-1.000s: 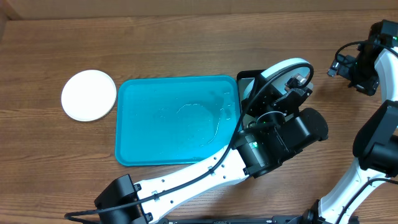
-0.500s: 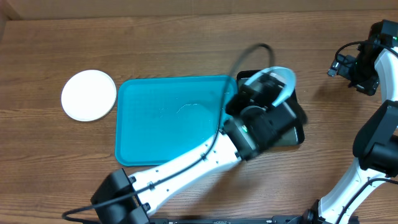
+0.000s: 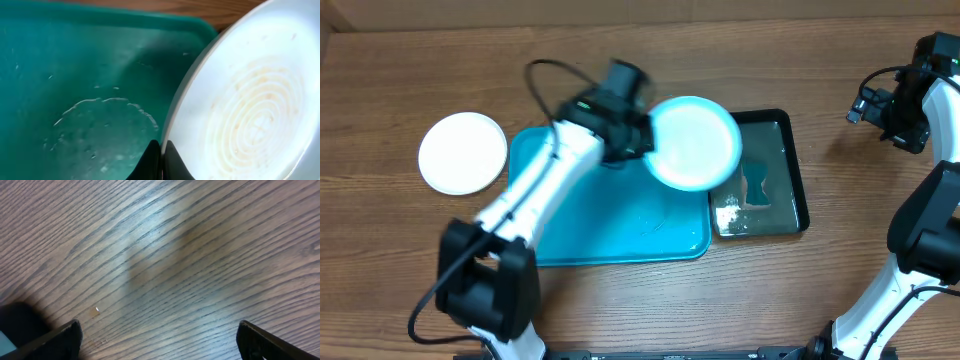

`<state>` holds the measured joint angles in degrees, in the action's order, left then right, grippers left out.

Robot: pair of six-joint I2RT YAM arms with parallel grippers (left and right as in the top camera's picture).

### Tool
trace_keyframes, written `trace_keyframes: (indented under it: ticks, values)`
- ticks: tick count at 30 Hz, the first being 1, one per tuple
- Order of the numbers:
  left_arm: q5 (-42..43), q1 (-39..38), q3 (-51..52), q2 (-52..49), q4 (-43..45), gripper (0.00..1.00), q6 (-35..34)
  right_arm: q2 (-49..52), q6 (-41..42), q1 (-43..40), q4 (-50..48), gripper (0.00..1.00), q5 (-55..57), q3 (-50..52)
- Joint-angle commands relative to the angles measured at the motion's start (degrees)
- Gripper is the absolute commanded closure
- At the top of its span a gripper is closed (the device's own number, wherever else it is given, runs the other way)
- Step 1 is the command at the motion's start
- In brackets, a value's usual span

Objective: Clean dirty plates on tray and stack at the side
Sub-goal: 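Carry plate left and lower it onto the white plate stack, release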

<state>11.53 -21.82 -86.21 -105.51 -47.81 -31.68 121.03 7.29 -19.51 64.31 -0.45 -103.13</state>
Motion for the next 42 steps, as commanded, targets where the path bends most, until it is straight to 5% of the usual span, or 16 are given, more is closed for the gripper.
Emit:
trace_keyframes:
  ticks: [1,13,23,42]
  values:
    - [15.19,9.27,0.61,-2.27,-2.47,0.96,-1.25,-1.49,0.22,-0.07,-0.22,0.0,0.39,-0.98]
    - [14.34,39.5,0.61,-3.56,-10.82,0.96,1.9,-1.49,0.22,-0.07,-0.2,0.0,0.39,-0.98]
    - [-0.37,56.68,0.61,-3.56,-12.81,0.96,1.86,-1.49,0.22,-0.07,-0.22,0.0,0.39,-0.98]
    - [-10.69,54.77,0.7,-5.49,-3.91,0.96,-0.92,-1.49,0.22,-0.07,-0.2,0.0,0.39,-0.98]
